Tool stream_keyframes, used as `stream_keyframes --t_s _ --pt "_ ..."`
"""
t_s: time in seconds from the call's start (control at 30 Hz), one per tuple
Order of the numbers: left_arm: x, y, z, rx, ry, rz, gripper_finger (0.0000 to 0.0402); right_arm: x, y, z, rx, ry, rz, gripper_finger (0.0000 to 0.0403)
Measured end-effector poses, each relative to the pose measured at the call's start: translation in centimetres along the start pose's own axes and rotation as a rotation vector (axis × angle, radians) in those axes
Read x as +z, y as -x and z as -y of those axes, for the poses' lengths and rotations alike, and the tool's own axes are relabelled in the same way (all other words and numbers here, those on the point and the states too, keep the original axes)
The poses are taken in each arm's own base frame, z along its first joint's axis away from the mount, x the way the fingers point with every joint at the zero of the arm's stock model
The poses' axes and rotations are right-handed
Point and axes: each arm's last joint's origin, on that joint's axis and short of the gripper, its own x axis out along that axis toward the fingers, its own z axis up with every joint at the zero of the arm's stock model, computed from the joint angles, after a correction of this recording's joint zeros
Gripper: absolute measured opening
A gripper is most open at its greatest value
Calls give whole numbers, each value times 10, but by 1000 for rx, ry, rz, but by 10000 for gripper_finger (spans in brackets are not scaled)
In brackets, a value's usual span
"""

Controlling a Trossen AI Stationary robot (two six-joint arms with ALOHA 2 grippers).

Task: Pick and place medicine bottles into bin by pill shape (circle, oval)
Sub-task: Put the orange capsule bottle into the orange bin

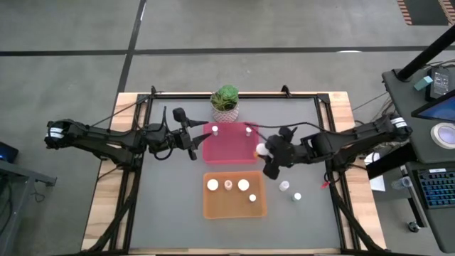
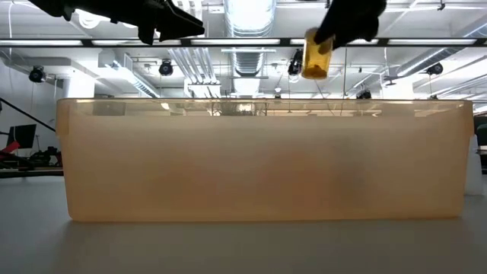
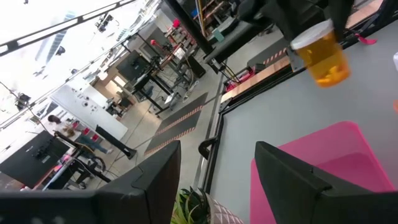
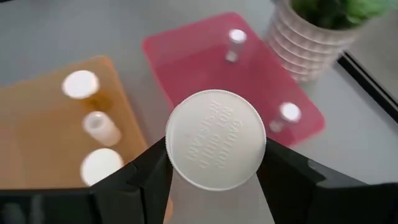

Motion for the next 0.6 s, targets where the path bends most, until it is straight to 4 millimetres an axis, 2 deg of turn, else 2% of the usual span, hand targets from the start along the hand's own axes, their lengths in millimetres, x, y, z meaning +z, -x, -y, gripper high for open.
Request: stream_keyframes --t_s 0.17,0.4,0.6 --pt "0 0 0 1 -1 1 191 11 -11 -20 71 83 0 199" --pt "2 0 -2 15 -10 18 191 26 -37 -50 234 177 -11 199" --pt "2 0 -2 16 -9 19 191 28 -58 -82 328 273 -39 199"
